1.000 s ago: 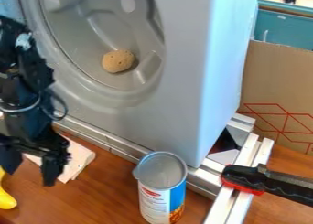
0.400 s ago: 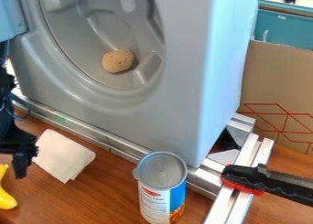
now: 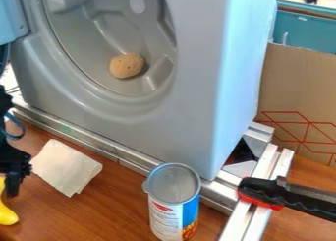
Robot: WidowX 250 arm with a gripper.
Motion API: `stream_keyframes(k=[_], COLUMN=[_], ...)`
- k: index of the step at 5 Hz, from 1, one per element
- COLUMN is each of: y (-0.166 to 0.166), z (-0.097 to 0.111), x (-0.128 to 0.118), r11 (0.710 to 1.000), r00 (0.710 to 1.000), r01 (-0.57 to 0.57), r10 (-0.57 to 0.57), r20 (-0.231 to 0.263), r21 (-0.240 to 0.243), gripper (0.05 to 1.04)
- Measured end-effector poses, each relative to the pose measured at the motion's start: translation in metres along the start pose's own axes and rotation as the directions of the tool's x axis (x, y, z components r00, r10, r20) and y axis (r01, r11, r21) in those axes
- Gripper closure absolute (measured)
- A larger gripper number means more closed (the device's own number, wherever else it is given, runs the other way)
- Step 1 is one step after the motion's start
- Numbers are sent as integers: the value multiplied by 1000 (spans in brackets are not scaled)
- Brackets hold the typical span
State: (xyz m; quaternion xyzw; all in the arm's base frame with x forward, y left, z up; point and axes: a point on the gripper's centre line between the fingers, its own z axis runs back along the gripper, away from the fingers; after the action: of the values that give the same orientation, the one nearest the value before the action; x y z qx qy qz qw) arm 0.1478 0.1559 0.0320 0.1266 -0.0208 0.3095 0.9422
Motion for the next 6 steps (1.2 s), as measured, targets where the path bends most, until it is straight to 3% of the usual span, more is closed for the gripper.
stream_keyframes(k=[2,3,4,6], y=[8,6,-1,-1], z=[-14,-29,-45,-64], x=[5,6,5,7], r11=[997,991,985,979], r00=[998,994,989,977], r01=[-68,-113,-147,-195], r10=[68,113,143,189], r20=[8,-3,-45,-96], r21=[-29,-70,-93,-63], gripper=[79,79,79,133])
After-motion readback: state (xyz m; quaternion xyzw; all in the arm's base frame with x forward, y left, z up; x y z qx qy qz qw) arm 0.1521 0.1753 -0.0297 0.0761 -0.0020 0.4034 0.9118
